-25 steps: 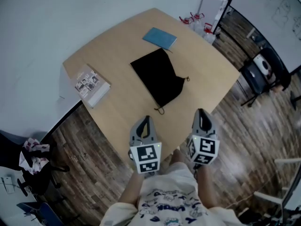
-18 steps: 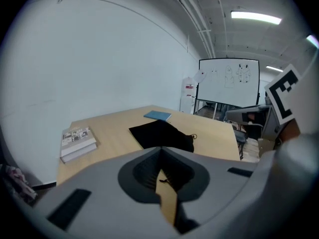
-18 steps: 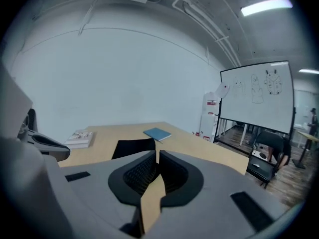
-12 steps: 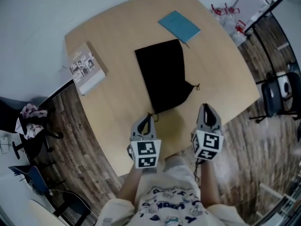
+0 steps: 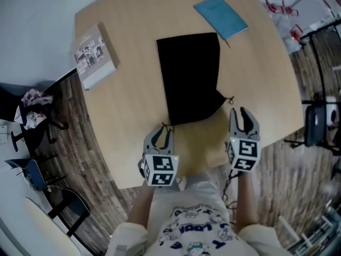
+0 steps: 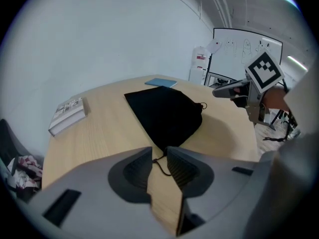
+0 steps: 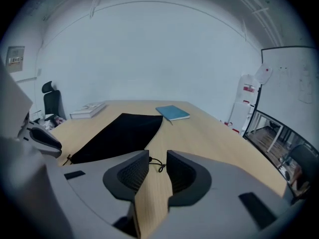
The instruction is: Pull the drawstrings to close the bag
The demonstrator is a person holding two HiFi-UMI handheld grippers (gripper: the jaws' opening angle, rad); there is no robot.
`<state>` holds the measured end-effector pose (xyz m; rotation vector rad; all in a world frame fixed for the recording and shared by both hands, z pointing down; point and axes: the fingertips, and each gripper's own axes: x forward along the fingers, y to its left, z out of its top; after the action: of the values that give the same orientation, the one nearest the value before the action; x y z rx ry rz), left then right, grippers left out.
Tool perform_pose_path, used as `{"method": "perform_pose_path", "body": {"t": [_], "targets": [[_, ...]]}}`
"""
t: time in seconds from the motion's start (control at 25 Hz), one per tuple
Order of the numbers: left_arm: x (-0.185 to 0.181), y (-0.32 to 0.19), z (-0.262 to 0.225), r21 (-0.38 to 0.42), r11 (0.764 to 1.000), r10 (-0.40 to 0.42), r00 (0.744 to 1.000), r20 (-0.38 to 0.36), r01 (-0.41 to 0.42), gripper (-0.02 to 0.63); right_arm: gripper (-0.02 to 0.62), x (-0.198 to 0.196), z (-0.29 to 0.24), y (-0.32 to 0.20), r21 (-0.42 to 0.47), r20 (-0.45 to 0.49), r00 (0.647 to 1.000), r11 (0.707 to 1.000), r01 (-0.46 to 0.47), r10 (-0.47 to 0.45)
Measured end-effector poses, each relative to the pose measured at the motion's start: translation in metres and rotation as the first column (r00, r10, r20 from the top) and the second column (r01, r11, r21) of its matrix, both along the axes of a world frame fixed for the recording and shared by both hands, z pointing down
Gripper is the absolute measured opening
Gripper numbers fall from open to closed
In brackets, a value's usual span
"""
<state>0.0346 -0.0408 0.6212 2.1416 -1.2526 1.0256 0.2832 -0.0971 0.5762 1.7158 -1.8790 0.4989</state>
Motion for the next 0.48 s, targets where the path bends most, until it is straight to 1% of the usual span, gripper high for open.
{"method": "perform_pose_path", "body": {"t": [0.08, 0.24, 0.32, 0.48], "targets": [[0.002, 0.003, 0.006, -0.024, 1.0, 0.008, 1.0, 0.002, -0.007, 0.091, 0.101, 0.003, 0.008, -0.007, -0.02, -0.002, 0.999, 0.999, 0.046, -0.047], [0.01, 0.005, 0.014, -0.061, 0.996, 0.067, 0.998, 0.008, -0.066, 0.15, 0.114, 0.009, 0.022, -0.018, -0.058, -0.018, 0.989, 0.988, 0.145, -0.146], [0.011, 0.006, 0.019, -0.077, 0.993, 0.097, 0.995, 0.016, -0.095, 0.165, 0.114, 0.006, 0.028, -0.024, -0.08, -0.023, 0.977, 0.975, 0.208, -0.21], [0.011, 0.007, 0.025, -0.106, 0.983, 0.15, 0.989, 0.019, -0.147, 0.184, 0.114, -0.01, 0.043, -0.033, -0.137, -0.018, 0.941, 0.933, 0.332, -0.337]]}}
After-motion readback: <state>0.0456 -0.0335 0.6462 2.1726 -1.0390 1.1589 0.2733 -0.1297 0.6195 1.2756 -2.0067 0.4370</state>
